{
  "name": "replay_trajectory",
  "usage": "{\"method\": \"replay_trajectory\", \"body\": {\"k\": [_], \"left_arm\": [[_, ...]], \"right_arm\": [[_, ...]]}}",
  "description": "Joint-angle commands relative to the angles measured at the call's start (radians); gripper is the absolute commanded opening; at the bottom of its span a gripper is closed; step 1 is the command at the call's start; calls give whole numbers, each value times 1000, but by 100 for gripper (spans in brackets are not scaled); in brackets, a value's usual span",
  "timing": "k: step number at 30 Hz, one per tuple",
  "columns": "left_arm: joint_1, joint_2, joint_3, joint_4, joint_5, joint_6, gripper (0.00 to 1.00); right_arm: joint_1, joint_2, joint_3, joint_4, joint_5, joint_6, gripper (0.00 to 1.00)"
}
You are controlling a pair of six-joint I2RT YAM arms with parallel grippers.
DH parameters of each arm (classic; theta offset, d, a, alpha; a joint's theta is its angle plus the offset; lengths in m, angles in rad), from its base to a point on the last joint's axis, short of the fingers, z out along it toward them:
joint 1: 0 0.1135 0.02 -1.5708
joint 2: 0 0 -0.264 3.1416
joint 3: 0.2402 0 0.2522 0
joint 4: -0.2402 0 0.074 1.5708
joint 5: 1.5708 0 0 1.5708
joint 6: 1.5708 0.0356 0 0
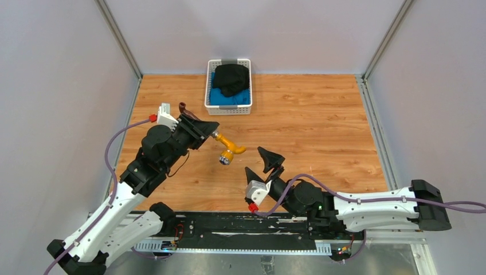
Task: Install the water faucets
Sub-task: Screw the water faucet onto the adaptor.
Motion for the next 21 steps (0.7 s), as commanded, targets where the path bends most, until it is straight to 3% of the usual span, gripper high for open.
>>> {"method": "replay_trajectory", "body": {"k": [1, 9, 15, 16, 21], "left_arm": [[-1, -8, -5, 35, 26, -22, 0], [-1, 11, 8, 30, 50, -19, 0], [-2, 16, -1, 46, 74, -27, 0], [-2, 18, -5, 54, 80, -29, 0], [-1, 15, -13, 56, 90, -32, 0]], "right_arm": [[24, 54, 12, 280, 17, -242, 85], [30, 308, 59, 557, -14, -439, 86], [16, 563, 121, 954, 18, -618, 85], [11, 605, 142, 992, 30, -651, 83], [-1, 683, 203, 999, 68, -626, 47]]}}
